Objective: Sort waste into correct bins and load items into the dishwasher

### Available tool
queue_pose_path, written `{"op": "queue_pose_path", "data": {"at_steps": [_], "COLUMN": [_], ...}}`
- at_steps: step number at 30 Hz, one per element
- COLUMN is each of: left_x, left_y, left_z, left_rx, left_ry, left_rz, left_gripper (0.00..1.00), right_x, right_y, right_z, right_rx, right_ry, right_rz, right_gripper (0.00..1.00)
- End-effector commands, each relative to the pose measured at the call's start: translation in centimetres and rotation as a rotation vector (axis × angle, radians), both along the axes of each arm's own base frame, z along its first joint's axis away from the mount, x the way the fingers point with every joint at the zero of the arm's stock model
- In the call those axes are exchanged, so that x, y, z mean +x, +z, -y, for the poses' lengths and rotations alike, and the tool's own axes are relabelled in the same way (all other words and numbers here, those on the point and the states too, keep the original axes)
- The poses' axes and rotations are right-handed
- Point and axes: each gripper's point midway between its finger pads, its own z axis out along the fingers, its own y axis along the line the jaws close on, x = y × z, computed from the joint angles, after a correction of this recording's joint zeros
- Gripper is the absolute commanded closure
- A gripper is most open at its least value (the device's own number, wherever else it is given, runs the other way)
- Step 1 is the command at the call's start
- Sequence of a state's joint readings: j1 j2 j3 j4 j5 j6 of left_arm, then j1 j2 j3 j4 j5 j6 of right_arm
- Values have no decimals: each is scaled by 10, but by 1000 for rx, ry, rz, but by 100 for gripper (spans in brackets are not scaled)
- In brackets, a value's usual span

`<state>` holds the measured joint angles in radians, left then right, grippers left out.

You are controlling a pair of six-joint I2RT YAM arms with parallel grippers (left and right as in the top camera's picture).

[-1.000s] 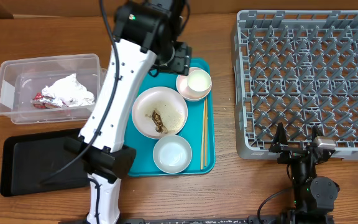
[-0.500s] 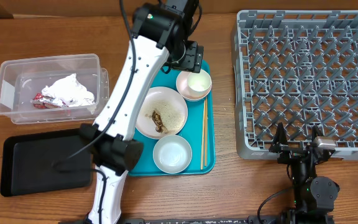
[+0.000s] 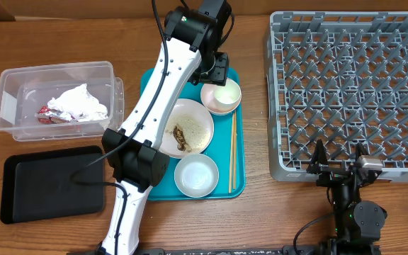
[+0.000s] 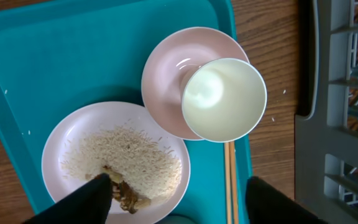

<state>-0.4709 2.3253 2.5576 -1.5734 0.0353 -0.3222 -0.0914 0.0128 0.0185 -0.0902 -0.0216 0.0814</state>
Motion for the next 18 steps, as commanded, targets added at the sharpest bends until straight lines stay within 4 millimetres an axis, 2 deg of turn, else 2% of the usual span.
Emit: {"op": "queue_pose_path", "data": {"at_steps": [1,9,11,18], "left_x": [-2,-27,-27,-27], "left_y": [-3,-8,-7,-7], "left_z": [5,-8,-7,-8], "left_rx": [-6,48,46,55], "left_ry": [-10,-10,-39,-96], "left_rz": [-10,-113,-113,-105], "left_gripper": [20,23,28,25], "right_x": [0,0,0,0], "right_y": [-1,-1,-1,-1], "right_z": [1,1,1,1], "right_rx": [-4,-4,-4,-4], "right_ry": [-6,-6,-6,-6], "right_rz": [5,5,5,5], "right_gripper": [0,0,0,0]}}
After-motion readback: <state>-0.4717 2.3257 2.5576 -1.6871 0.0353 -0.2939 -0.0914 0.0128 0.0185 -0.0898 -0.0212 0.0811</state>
